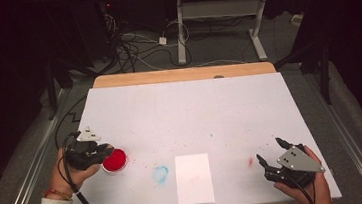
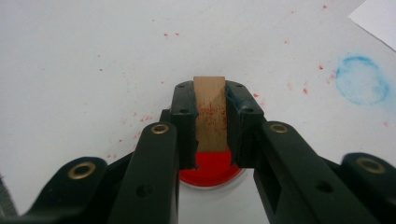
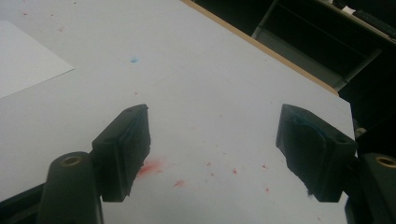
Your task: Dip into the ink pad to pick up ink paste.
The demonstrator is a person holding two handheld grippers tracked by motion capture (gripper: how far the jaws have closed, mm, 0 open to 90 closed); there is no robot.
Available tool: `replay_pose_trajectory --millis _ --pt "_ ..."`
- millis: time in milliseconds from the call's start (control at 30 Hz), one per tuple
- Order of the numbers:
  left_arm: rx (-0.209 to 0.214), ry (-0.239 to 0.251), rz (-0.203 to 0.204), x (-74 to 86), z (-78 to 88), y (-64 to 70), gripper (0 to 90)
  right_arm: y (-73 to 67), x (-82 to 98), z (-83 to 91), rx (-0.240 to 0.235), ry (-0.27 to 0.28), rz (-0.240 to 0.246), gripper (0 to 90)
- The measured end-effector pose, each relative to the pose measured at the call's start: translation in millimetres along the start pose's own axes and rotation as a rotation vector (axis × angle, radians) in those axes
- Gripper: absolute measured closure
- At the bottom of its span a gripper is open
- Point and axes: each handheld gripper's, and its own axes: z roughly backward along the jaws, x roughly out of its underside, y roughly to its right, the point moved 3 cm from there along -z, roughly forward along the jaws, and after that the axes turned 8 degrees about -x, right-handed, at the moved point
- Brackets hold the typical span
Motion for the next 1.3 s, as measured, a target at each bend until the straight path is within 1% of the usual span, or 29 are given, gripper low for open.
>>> replay_pose_trajectory --millis 33,100,200,233,333,400,433,467,533,567,600,733,767,800,867,967,1100,1167,1300 --pt "0.0 0.0 0.0 0.0 0.0 0.0 73.9 0.0 0.0 0.0 0.0 0.0 0.0 26.1" --pt "-0.008 0.02 0.0 -1.5 11.0 -1.2 73.9 0.5 0.4 -0.5 0.0 -0.001 -0.004 26.1" --pt "-0.006 0.03 0.0 -2.1 14.5 -0.2 73.8 0.3 0.1 -0.4 0.005 0.001 -0.003 26.3" --pt "-0.007 0.025 -0.009 -2.2 14.6 1.0 73.8 0.2 -0.3 0.0 0.008 0.003 -0.003 26.3" --pt "-0.006 0.016 -0.016 -2.2 12.1 2.7 73.8 0.1 -0.6 0.4 0.007 0.004 -0.002 26.3" --pt "-0.002 0.008 -0.017 -1.7 8.9 3.4 73.8 -0.4 -0.2 -0.2 0.004 0.0 -0.001 26.3" --pt "0.004 -0.007 -0.023 -0.4 2.8 4.8 73.8 -0.6 -0.1 -0.4 0.002 -0.001 0.0 26.3" --pt "0.004 -0.007 -0.023 -0.4 2.8 4.8 73.8 -0.7 -0.1 -0.6 0.002 -0.002 0.0 26.3" --pt "0.015 -0.033 -0.032 1.6 -6.1 7.1 73.8 -0.7 0.0 -0.6 0.0 -0.004 0.003 26.3" --pt "0.023 -0.064 -0.04 4.1 -16.2 8.9 73.8 -0.7 0.5 -0.9 -0.001 -0.007 0.004 26.3" --pt "0.023 -0.064 -0.04 4.1 -16.2 8.9 73.8 -0.7 0.6 -1.1 -0.001 -0.008 0.003 26.3" --pt "0.022 -0.121 -0.049 10.1 -33.5 9.4 73.8 -1.2 0.5 -0.8 -0.001 -0.009 0.006 26.3" --pt "0.024 -0.137 -0.048 13.7 -39.4 9.9 73.8 -1.2 0.6 -0.8 -0.001 -0.01 0.006 26.3" --pt "0.024 -0.137 -0.048 13.7 -39.4 9.9 73.8 -1.2 0.8 -0.9 -0.001 -0.01 0.004 26.3" --pt "0.024 -0.144 -0.051 17.7 -45.4 12.0 73.8 -1.2 0.9 -0.9 -0.002 -0.011 0.005 26.2" --pt "0.033 -0.131 -0.037 19.4 -46.3 10.9 73.9 -1.0 0.6 -0.6 -0.002 -0.008 0.003 26.2" --pt "0.002 -0.135 -0.056 19.6 -47.8 15.3 73.9 -1.8 0.4 -0.5 -0.003 -0.009 0.005 26.2" --pt "-0.006 -0.139 -0.062 19.4 -48.4 16.2 73.9 -1.6 0.2 -0.2 -0.003 -0.008 0.007 26.2" --pt "0.003 -0.142 -0.054 20.0 -50.1 15.3 73.9 -1.4 -0.1 -0.2 -0.005 -0.006 0.002 26.2"
